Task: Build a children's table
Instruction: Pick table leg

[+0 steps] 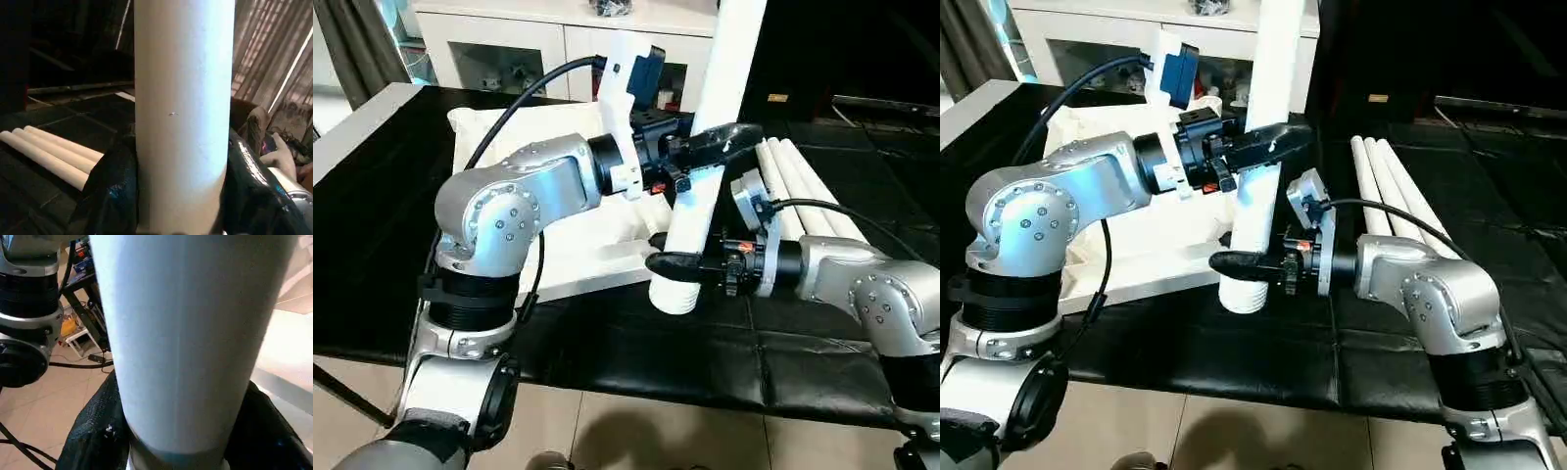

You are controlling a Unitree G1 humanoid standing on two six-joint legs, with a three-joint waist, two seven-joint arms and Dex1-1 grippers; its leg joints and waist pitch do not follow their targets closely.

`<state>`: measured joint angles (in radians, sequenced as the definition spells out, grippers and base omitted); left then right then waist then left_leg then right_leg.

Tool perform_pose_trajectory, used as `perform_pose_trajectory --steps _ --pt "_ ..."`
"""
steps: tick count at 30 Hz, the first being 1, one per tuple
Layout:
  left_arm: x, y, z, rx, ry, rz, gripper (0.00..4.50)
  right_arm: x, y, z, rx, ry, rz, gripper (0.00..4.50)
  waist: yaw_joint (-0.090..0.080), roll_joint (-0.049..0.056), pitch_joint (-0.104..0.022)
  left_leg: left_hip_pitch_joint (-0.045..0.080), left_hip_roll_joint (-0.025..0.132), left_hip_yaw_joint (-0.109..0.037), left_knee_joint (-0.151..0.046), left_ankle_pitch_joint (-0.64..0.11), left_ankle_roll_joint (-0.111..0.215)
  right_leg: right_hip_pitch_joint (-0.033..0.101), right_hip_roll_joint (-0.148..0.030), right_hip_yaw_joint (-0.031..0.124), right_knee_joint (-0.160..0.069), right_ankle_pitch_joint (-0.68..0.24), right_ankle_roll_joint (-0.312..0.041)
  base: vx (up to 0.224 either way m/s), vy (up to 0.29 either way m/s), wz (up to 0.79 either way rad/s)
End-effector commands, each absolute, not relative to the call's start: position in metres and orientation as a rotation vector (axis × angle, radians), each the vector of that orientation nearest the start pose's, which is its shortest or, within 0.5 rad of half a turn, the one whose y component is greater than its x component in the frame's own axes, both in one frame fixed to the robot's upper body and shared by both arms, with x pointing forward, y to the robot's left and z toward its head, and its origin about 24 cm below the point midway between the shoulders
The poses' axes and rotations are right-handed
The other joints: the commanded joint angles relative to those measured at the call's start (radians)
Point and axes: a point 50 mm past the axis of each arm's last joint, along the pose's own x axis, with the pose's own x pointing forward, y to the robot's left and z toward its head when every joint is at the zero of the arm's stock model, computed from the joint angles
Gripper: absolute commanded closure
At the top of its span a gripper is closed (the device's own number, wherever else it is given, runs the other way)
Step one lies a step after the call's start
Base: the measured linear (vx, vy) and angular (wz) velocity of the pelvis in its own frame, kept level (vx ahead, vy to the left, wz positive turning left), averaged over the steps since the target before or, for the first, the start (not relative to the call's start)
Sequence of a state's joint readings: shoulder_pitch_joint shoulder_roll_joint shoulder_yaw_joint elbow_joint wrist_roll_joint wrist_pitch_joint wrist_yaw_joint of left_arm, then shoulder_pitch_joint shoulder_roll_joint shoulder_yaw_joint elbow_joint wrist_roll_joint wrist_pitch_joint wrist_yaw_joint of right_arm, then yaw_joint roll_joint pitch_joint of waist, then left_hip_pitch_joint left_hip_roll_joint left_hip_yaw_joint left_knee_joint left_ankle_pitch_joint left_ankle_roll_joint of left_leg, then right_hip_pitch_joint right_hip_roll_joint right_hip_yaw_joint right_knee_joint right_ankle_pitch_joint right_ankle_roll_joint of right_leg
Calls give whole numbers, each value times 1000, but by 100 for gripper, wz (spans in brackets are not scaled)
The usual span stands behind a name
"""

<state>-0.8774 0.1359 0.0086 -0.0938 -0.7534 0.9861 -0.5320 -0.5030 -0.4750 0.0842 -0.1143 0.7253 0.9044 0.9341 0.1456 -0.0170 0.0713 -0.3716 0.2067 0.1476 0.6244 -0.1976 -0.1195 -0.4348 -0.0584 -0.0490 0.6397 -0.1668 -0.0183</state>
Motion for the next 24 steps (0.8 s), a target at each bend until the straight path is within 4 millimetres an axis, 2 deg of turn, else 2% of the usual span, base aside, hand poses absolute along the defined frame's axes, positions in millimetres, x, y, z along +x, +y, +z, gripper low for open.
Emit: perform_pose_trajectory --steps 1,11,13,15,17,18,20,22,24 --pt "286 34 263 -303 -34 -1371 268 283 -130 140 262 362 1259 252 4 -13 -89 -11 -3 15 -57 -31 30 84 -52 33 -73 -186 -151 0 0 0" --pt "288 33 267 -326 -65 -1340 269 283 -129 138 275 349 1246 254 6 -13 -89 -11 -3 14 -58 -30 31 84 -51 33 -74 -193 -141 0 0 0" --pt "284 33 268 -331 -71 -1373 213 283 -129 138 272 348 1246 254 6 -13 -89 -12 -4 14 -58 -31 31 85 -52 33 -75 -197 -140 0 0 0" --pt "280 32 270 -349 -71 -1405 213 283 -129 138 272 348 1245 254 6 -13 -90 -12 -5 15 -56 -28 30 85 -53 33 -74 -192 -146 0 0 0" --pt "275 31 271 -364 -68 -1440 182 283 -128 138 272 347 1243 254 7 -12 -91 -13 -2 14 -56 -25 31 85 -54 33 -70 -171 -163 0 0 0" --pt "269 28 272 -380 -64 -1488 173 284 -128 137 268 346 1237 254 5 -15 -89 -13 -3 14 -56 -32 32 85 -52 32 -70 -174 -162 0 0 0" --pt "263 26 271 -397 -59 -1527 161 284 -126 135 268 343 1231 254 5 -13 -88 -13 -3 15 -56 -35 35 84 -52 32 -73 -181 -160 0 0 0" --pt "261 25 271 -412 -63 -1534 129 285 -125 135 273 337 1227 254 5 -13 -87 -11 -3 15 -57 -47 37 83 -52 32 -77 -215 -147 0 0 0" --pt "260 24 273 -436 -80 -1539 126 286 -124 135 278 329 1218 254 6 -11 -86 -11 -4 15 -57 -57 34 81 -51 31 -81 -240 -139 0 0 0"
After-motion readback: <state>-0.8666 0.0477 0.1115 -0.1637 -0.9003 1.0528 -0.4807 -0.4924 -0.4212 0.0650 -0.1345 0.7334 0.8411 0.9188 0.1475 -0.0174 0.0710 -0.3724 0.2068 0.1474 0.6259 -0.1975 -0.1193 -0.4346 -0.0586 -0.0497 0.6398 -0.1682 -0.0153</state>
